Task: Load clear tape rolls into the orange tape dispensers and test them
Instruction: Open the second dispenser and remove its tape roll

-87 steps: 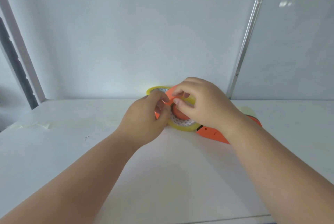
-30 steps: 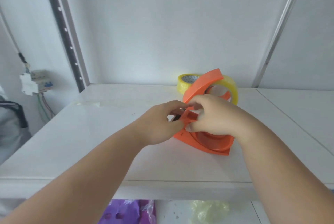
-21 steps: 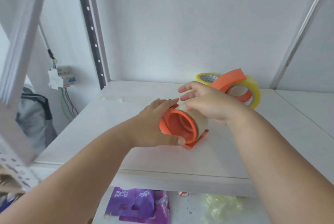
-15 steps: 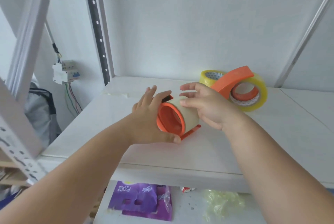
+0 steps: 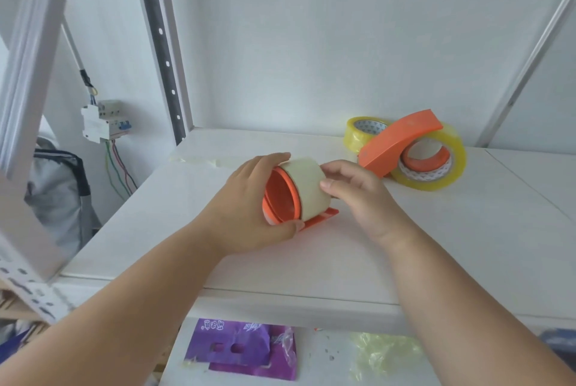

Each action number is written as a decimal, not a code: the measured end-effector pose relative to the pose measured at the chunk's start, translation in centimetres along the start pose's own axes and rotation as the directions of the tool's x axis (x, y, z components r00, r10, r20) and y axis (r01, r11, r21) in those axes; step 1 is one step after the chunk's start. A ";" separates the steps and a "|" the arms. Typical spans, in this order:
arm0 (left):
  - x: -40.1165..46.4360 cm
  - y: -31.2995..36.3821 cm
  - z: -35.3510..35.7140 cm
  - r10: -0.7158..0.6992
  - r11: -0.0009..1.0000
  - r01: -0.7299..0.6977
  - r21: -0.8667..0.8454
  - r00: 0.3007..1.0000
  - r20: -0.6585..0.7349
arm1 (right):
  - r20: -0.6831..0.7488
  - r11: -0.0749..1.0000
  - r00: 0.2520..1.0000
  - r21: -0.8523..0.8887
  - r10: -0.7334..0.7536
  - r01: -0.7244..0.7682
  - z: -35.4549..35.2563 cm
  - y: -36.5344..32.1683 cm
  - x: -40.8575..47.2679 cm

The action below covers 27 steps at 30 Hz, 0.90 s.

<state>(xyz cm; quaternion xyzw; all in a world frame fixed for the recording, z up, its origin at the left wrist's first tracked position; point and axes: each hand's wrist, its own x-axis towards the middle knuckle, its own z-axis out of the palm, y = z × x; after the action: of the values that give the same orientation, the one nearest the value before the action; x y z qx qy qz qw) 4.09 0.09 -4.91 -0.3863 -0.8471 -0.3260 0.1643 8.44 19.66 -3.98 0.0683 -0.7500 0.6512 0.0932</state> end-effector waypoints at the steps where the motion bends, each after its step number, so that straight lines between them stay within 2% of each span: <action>1: 0.1 -0.1 -0.1 0.007 1.000 -0.007 0.012 1.000 -0.002 | 0.018 1.000 1.000 -0.005 0.012 -0.012 0.0 0.2 0.0; 5: 0.7 -0.6 -0.5 0.028 0.998 -0.027 0.051 0.999 -0.023 | 0.061 1.000 0.998 -0.013 0.024 -0.024 -0.1 0.5 0.0; 9: 1.4 -1.0 -0.8 -0.013 1.000 0.014 0.010 0.997 -0.072 | 0.070 1.000 0.997 0.016 0.018 -0.019 -0.1 0.7 0.0; 14: 2.6 -1.6 -1.1 -0.109 0.976 0.077 -0.203 0.983 -0.149 | 0.035 0.999 0.999 -0.019 0.037 -0.036 0.1 0.9 0.3; 18: 3.5 -0.7 -0.7 -0.076 0.982 0.035 -0.187 0.973 -0.218 | 0.004 0.986 1.000 -0.167 0.023 -0.022 0.3 1.4 0.6; 20: 3.9 -0.3 -0.5 -0.115 0.972 0.056 -0.229 0.961 -0.250 | -0.008 0.973 1.000 -0.232 0.019 -0.020 0.3 1.6 0.7; 22: 4.5 -0.4 -0.5 -0.248 0.910 0.132 -0.392 0.932 -0.263 | -0.013 0.965 1.000 -0.263 0.012 -0.015 0.4 1.8 0.7; 24: 5.2 -0.8 -1.0 -0.389 0.784 0.189 -0.591 0.892 -0.231 | -0.012 0.961 1.000 -0.276 0.005 -0.008 0.5 1.9 0.7; 27: 6.4 -1.2 -1.7 -0.483 0.620 0.207 -0.757 0.861 -0.160 | 0.006 0.964 1.000 -0.266 -0.004 0.006 0.6 1.9 0.8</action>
<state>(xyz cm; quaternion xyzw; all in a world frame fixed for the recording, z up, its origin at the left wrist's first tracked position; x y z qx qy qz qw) -0.94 1.81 -0.80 -0.1818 -0.6669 -0.7181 0.0805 7.24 19.38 -5.73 0.0589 -0.8307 0.5443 0.1011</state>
